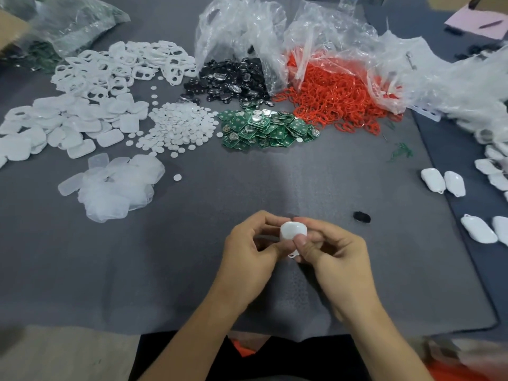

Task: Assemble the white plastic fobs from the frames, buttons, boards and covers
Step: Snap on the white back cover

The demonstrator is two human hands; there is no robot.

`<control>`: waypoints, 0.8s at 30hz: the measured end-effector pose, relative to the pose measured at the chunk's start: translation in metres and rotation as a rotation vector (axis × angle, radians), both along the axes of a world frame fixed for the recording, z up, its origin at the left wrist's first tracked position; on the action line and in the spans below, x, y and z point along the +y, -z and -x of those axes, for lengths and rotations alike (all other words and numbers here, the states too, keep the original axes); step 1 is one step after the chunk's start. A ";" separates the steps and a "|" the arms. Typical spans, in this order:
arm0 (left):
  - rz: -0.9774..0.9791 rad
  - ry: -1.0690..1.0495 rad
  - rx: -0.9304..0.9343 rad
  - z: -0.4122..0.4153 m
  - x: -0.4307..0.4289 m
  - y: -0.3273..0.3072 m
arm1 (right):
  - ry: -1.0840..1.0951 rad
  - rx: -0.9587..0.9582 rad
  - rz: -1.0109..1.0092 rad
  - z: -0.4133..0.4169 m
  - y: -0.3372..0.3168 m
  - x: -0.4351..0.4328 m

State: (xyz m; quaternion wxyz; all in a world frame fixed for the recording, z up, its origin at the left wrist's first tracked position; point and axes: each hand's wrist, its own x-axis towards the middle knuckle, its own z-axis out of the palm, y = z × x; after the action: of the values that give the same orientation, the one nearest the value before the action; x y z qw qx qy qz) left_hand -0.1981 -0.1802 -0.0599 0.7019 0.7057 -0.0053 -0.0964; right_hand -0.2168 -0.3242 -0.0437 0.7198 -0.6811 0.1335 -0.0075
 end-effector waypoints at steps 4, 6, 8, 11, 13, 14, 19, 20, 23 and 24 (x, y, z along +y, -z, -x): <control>0.108 -0.014 0.040 0.004 -0.003 0.000 | -0.033 0.033 -0.090 0.001 0.000 -0.007; 0.140 0.021 0.062 0.005 -0.004 0.000 | -0.049 0.050 -0.164 0.003 0.001 -0.012; 0.141 0.046 0.072 0.006 -0.007 -0.001 | -0.052 0.048 -0.176 0.005 0.002 -0.016; 0.144 0.073 0.113 0.008 -0.016 -0.003 | -0.024 0.035 -0.143 0.011 0.004 -0.022; 0.136 0.108 0.116 0.009 -0.022 -0.004 | -0.004 0.041 -0.116 0.016 0.003 -0.030; 0.128 0.122 0.110 0.009 -0.024 -0.005 | -0.012 0.047 -0.099 0.018 0.003 -0.035; -0.013 0.155 0.045 0.009 -0.045 -0.005 | -0.037 0.051 -0.038 0.029 0.001 -0.054; -0.023 0.167 0.041 0.008 -0.050 -0.006 | 0.005 0.039 -0.062 0.030 0.000 -0.056; 0.009 0.198 0.060 0.003 -0.072 -0.008 | 0.175 0.011 -0.142 0.032 0.002 -0.069; -0.008 0.202 0.053 0.002 -0.082 -0.007 | 0.222 0.000 -0.125 0.032 0.004 -0.075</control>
State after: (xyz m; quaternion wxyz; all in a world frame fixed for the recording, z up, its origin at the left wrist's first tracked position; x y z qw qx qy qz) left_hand -0.1997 -0.2621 -0.0528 0.6857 0.7015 -0.0576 -0.1856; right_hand -0.2486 -0.3990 -0.0473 0.7555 -0.6162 0.2084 -0.0787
